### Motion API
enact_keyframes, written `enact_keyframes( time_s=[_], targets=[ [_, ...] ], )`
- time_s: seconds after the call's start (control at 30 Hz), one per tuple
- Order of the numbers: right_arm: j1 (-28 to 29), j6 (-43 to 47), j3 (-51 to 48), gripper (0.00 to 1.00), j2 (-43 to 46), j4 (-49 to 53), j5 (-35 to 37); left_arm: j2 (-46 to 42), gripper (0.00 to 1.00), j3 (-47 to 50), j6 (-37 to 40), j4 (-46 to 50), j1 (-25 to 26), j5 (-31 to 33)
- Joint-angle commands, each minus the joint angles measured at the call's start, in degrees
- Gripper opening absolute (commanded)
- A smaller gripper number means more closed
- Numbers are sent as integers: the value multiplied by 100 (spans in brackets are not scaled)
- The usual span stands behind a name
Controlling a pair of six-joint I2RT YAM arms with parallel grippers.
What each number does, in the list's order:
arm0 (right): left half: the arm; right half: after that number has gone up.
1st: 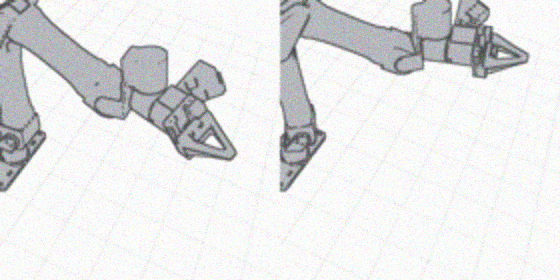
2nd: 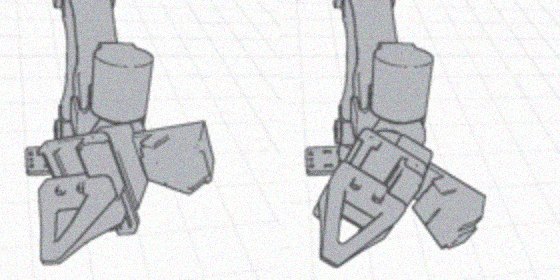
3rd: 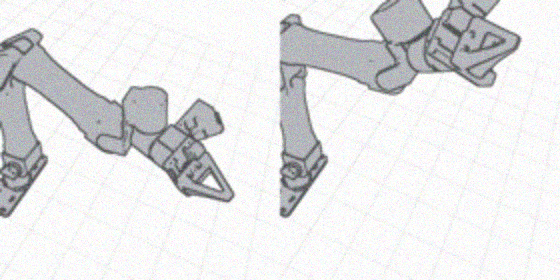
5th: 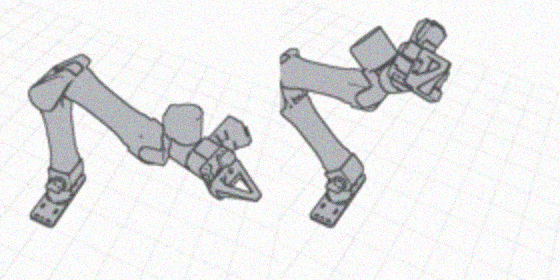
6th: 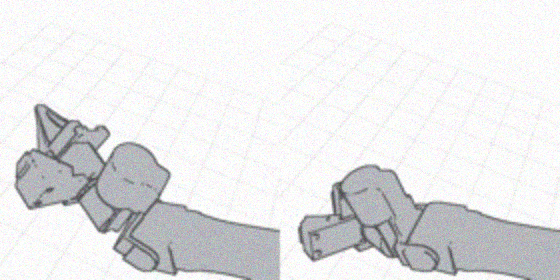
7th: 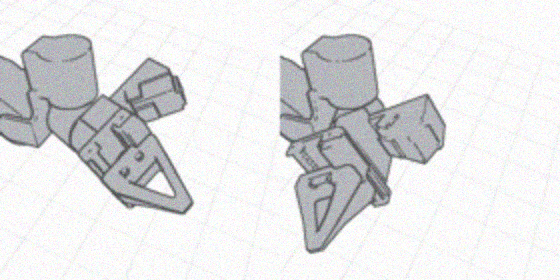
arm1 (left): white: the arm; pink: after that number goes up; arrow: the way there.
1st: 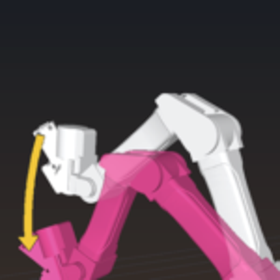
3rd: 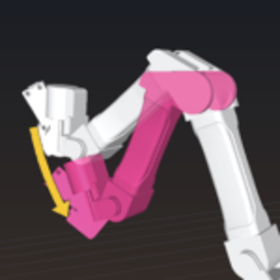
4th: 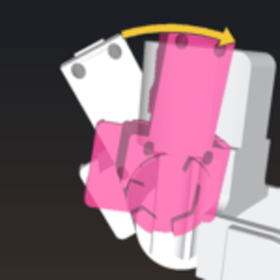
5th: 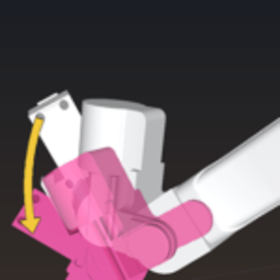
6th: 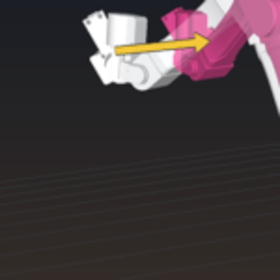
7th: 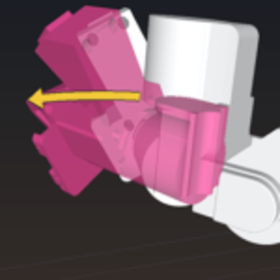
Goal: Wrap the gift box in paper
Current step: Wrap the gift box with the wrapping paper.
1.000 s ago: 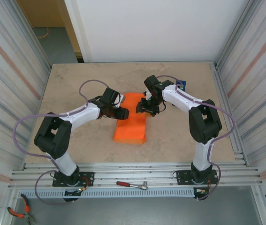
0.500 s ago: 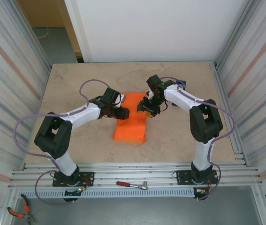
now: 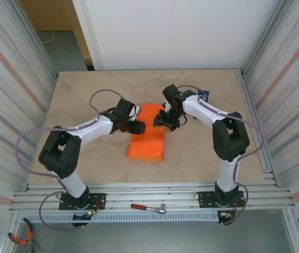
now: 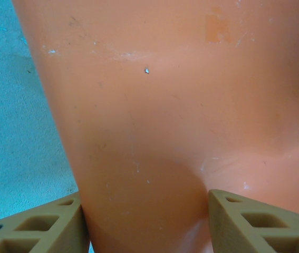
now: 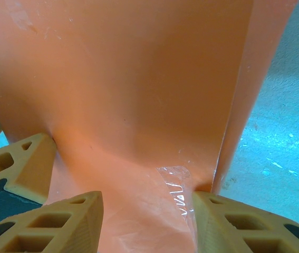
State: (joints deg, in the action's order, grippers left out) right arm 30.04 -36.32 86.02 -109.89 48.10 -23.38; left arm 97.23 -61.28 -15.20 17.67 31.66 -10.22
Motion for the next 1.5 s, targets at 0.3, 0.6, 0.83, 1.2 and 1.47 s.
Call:
enact_keyframes(
  time_s=[0.3,0.6,0.83,1.2,1.47],
  targets=[
    [62,463,-54,48,-190,563,1101,569,56,311,136,738,220,310],
    [184,640,-2,49,-180,616,1427,581,56,308,134,738,244,311],
    [282,763,33,49,-197,647,1642,592,55,315,131,740,259,325],
    [394,939,63,49,-210,679,1970,611,55,317,129,733,277,319],
    [479,1004,73,50,-183,710,2253,634,55,308,131,746,288,319]
  ],
)
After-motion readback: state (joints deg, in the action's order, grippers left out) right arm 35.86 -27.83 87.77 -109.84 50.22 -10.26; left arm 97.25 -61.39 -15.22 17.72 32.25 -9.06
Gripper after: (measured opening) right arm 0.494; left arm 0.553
